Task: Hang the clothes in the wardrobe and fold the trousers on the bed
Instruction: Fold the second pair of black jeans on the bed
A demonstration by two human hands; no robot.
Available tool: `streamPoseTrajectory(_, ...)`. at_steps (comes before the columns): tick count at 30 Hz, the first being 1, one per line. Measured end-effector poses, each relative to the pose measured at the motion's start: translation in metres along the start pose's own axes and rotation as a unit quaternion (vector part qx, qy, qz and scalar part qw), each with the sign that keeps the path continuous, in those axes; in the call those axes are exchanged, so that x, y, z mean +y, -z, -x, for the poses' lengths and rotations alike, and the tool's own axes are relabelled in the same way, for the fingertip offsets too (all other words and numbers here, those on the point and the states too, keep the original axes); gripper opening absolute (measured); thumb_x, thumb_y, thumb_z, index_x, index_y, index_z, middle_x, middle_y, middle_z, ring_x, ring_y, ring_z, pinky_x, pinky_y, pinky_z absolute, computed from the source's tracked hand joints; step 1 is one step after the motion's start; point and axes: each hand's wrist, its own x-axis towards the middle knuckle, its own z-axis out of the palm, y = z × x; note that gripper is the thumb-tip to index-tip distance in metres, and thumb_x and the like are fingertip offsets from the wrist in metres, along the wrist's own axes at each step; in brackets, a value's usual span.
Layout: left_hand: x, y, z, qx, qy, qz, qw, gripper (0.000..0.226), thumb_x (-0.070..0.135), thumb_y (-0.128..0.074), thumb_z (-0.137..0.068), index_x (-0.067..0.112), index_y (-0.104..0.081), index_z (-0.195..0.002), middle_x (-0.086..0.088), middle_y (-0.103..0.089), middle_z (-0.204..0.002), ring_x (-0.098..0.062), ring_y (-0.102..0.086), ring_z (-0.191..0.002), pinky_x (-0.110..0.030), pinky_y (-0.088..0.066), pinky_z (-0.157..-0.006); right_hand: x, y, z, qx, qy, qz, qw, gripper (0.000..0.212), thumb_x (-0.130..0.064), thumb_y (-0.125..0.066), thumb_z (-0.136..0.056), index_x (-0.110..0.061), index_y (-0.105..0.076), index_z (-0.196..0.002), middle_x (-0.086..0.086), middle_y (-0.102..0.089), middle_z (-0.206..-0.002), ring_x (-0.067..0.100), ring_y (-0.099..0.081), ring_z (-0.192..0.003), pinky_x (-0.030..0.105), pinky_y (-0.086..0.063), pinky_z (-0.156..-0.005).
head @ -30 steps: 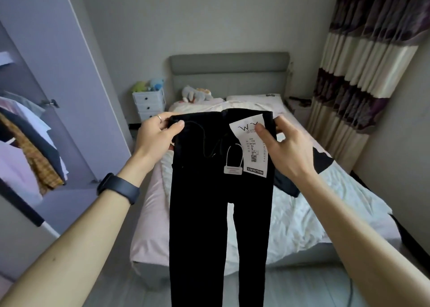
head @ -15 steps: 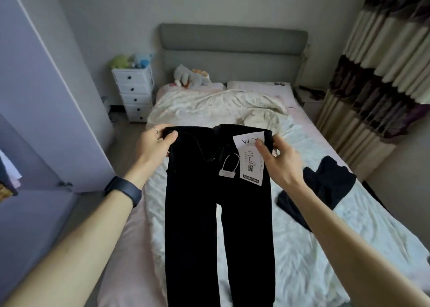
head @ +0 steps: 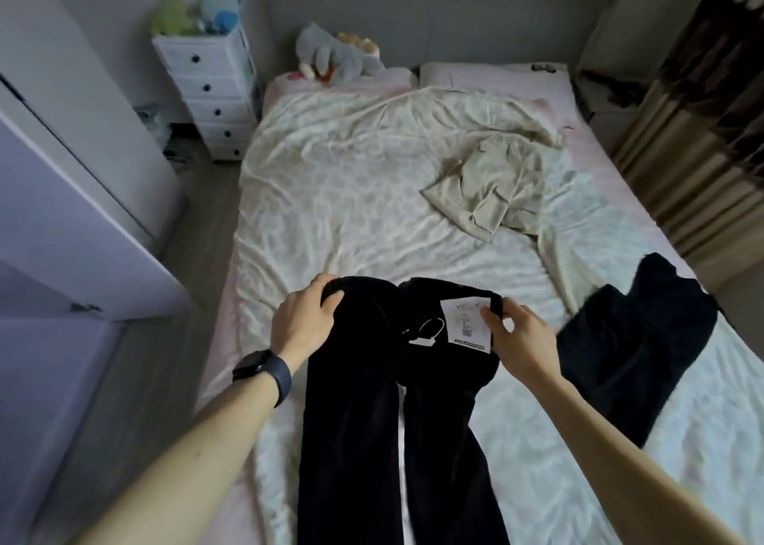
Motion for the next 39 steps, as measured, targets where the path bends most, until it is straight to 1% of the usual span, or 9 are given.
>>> streamPoseTrajectory(5, -0.017, -0.020, -0.051, 0.007, -0.037, -0.109, 0.993, 0.025, 0.040, -0.047, -0.104, 0.030, -0.056, -0.125, 0.009, -0.050, -0.065, -0.025, -0.054, -0.063, -0.033, -0.040, -0.052, 0.014, -0.036, -0.061, 0.012, -0.004, -0.011, 1.000, 0.026, -0.049, -0.051, -0.100, -0.027, -0.064, -0.105, 0.002, -0.067, -0.099, 0.029, -0.060, -0.092, 0.036, -0.040, -0.071)
streamPoseTrajectory(11, -0.030, -0.077, -0.178, 0.039, 0.024, -0.156, 0.987, 0.027, 0.038, -0.046, -0.104, 0.030, -0.051, -0.130, -0.005, -0.070, -0.107, -0.031, -0.064, -0.087, -0.035, -0.045, -0.065, 0.013, -0.106, -0.211, -0.006, -0.007, -0.026, 1.000, 0.029, -0.044, -0.057, -0.098, -0.027, -0.063, -0.120, 0.000, -0.072, -0.113, 0.027, -0.062, -0.093, 0.031, -0.038, -0.071)
streamPoseTrajectory(13, -0.039, -0.111, -0.195, 0.014, 0.071, -0.153, 0.986, 0.038, 0.037, -0.046, -0.104, 0.027, -0.043, -0.140, -0.007, -0.060, -0.130, -0.034, -0.061, -0.106, -0.040, -0.049, -0.073, 0.026, -0.138, -0.241, -0.065, -0.017, -0.014, 0.998, 0.045, -0.041, -0.060, -0.097, -0.029, -0.051, -0.139, 0.003, -0.064, -0.133, 0.029, -0.060, -0.116, 0.033, -0.044, -0.082)
streamPoseTrajectory(16, -0.071, -0.182, -0.180, -0.052, 0.085, -0.203, 0.974, 0.059, 0.038, -0.046, -0.103, 0.023, -0.024, -0.155, -0.005, -0.023, -0.162, -0.031, -0.035, -0.141, -0.048, -0.042, -0.106, 0.066, -0.202, -0.238, -0.132, -0.050, 0.018, 0.990, 0.067, -0.039, -0.060, -0.096, -0.022, -0.030, -0.155, 0.010, -0.043, -0.153, 0.034, -0.047, -0.133, 0.041, -0.044, -0.099)
streamPoseTrajectory(21, -0.109, -0.256, -0.099, -0.144, 0.045, -0.209, 0.966, 0.060, 0.046, -0.036, -0.104, 0.033, -0.017, -0.159, 0.000, -0.006, -0.169, -0.024, -0.011, -0.154, -0.049, -0.019, -0.122, 0.125, -0.247, -0.135, -0.117, -0.075, -0.040, 0.989, 0.061, -0.040, -0.059, -0.097, -0.017, -0.040, -0.149, 0.005, -0.043, -0.150, 0.027, -0.040, -0.136, 0.040, -0.037, -0.110)
streamPoseTrajectory(25, -0.108, -0.288, -0.046, -0.141, 0.109, -0.157, 0.971, 0.055, 0.043, -0.030, -0.106, 0.033, -0.020, -0.159, 0.001, -0.011, -0.169, -0.022, -0.005, -0.155, -0.053, -0.010, -0.123, 0.166, -0.244, -0.052, -0.124, -0.145, -0.064, 0.980, 0.057, -0.043, -0.062, -0.095, -0.022, -0.041, -0.144, -0.005, -0.053, -0.133, 0.014, -0.054, -0.117, 0.025, -0.044, -0.090)
streamPoseTrajectory(30, -0.093, -0.289, 0.002, -0.125, 0.039, -0.143, 0.981, 0.057, 0.045, -0.029, -0.103, 0.024, -0.032, -0.157, -0.003, -0.024, -0.166, -0.026, -0.015, -0.154, -0.057, -0.013, -0.122, 0.199, -0.222, 0.017, -0.168, -0.239, -0.107, 0.950, 0.021, -0.041, -0.067, -0.094, -0.027, -0.063, -0.108, -0.017, -0.069, -0.083, -0.005, -0.065, -0.072, 0.010, -0.045, -0.054)
streamPoseTrajectory(36, -0.106, -0.282, 0.057, -0.231, 0.036, -0.199, 0.952, 0.068, 0.063, -0.002, -0.097, 0.034, 0.015, -0.156, 0.010, 0.014, -0.167, -0.023, 0.016, -0.154, -0.060, -0.001, -0.122, 0.234, -0.182, 0.045, -0.095, -0.281, -0.042, 0.954, 0.018, -0.040, -0.065, -0.094, -0.033, -0.059, -0.078, -0.018, -0.065, -0.065, -0.003, -0.061, -0.064, 0.017, -0.040, -0.051)
streamPoseTrajectory(39, -0.105, -0.285, 0.054, -0.241, 0.042, -0.204, 0.948, 0.070, 0.064, -0.006, -0.097, 0.032, 0.012, -0.158, 0.010, 0.016, -0.167, -0.023, 0.019, -0.153, -0.062, 0.000, -0.122, 0.242, -0.179, 0.038, -0.215, -0.266, 0.033, 0.939, 0.008, -0.043, -0.062, -0.094, -0.035, -0.060, -0.092, -0.018, -0.063, -0.078, 0.007, -0.059, -0.072, 0.028, -0.043, -0.058)
